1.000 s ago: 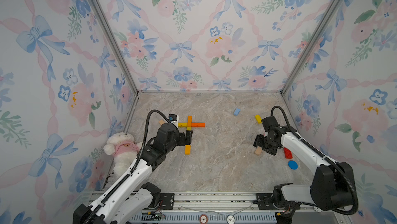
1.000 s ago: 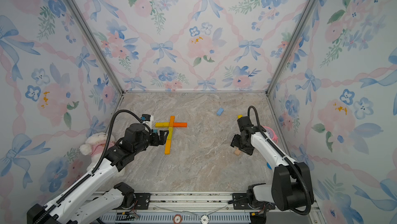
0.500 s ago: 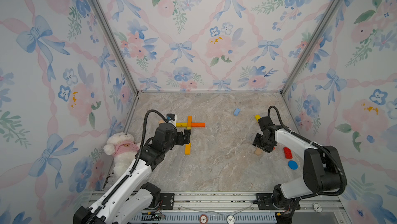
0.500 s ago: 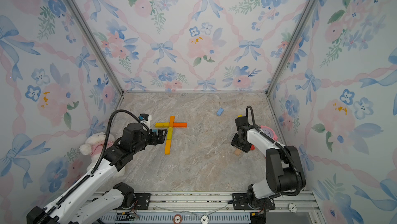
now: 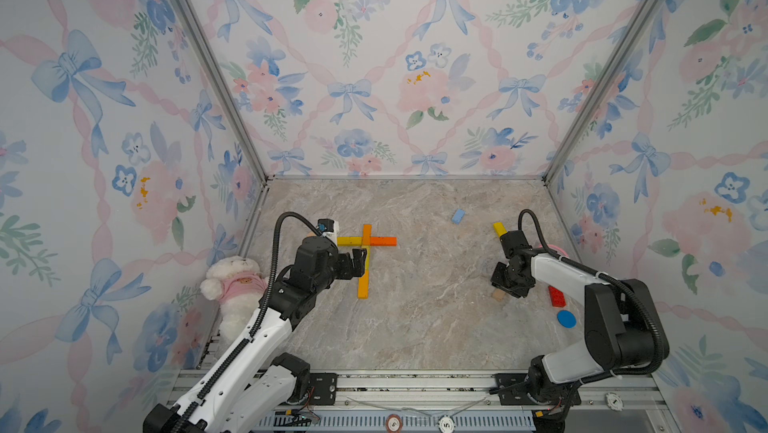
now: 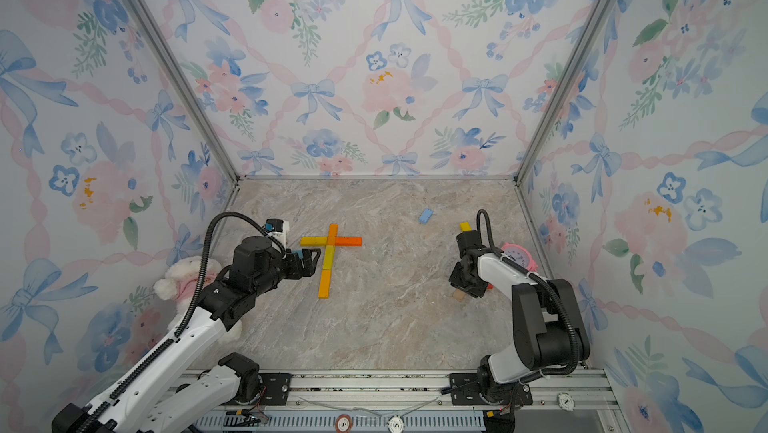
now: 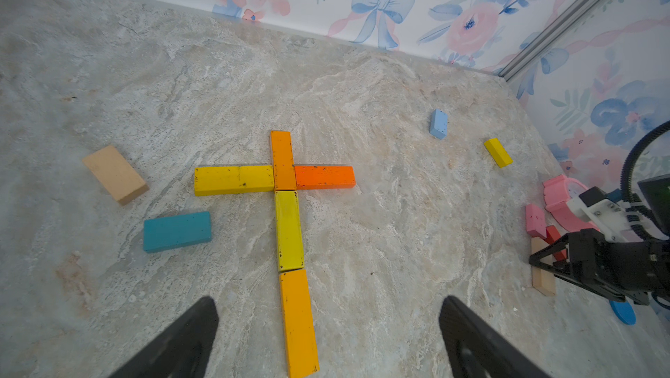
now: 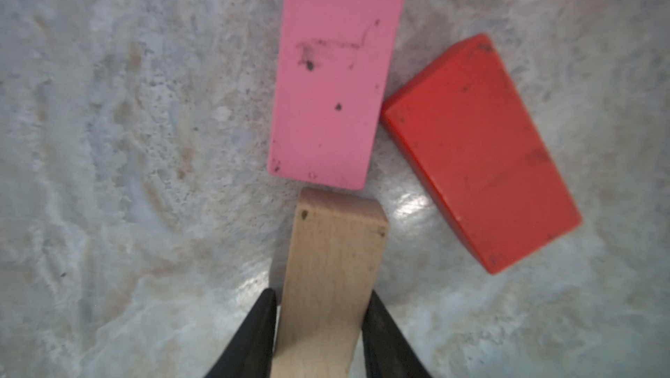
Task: Assemble the letter t with building blocks
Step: Pick up the building block from the center of the board.
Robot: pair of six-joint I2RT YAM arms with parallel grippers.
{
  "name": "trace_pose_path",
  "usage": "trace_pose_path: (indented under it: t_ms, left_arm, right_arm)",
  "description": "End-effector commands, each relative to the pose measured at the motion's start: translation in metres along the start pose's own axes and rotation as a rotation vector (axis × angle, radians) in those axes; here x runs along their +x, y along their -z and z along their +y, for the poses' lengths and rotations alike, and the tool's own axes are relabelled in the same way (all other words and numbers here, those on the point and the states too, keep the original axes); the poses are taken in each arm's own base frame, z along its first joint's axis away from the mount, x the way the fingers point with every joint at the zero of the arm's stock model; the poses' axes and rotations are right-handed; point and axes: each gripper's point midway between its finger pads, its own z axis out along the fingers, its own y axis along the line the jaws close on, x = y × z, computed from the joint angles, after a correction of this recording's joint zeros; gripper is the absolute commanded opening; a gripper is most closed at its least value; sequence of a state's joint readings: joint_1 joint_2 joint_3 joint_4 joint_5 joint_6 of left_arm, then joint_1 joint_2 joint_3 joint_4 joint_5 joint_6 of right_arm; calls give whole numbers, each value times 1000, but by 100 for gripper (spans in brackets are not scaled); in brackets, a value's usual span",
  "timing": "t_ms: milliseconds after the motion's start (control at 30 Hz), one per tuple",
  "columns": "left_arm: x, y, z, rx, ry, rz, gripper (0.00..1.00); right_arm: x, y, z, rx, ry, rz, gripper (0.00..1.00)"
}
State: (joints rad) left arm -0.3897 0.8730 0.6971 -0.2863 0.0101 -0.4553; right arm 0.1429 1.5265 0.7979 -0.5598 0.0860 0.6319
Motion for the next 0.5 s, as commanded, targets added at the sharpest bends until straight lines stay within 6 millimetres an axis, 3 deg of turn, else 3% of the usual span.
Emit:
trace_pose_path:
  t_ms: [0,133,233,333,467]
  left_arm:
    - [3,5,10,9,67,4,98]
    - [-5,11,20,2,103,-27,98]
    - [-9,15,26,-12,114,-39,98]
    - [-9,14,32,-22,126,-35,98]
    - [-4,10,43,-58,148,-16,98]
  right_arm:
    - [2,-5,-5,20,32,11,31]
    - [-1,12,6,8,130,-33,22]
    - [2,30,29,-8,293,-62,18]
    - [13,53,70,-46,549,-104,12]
    - [51,80,142,-89,1049,-184,8]
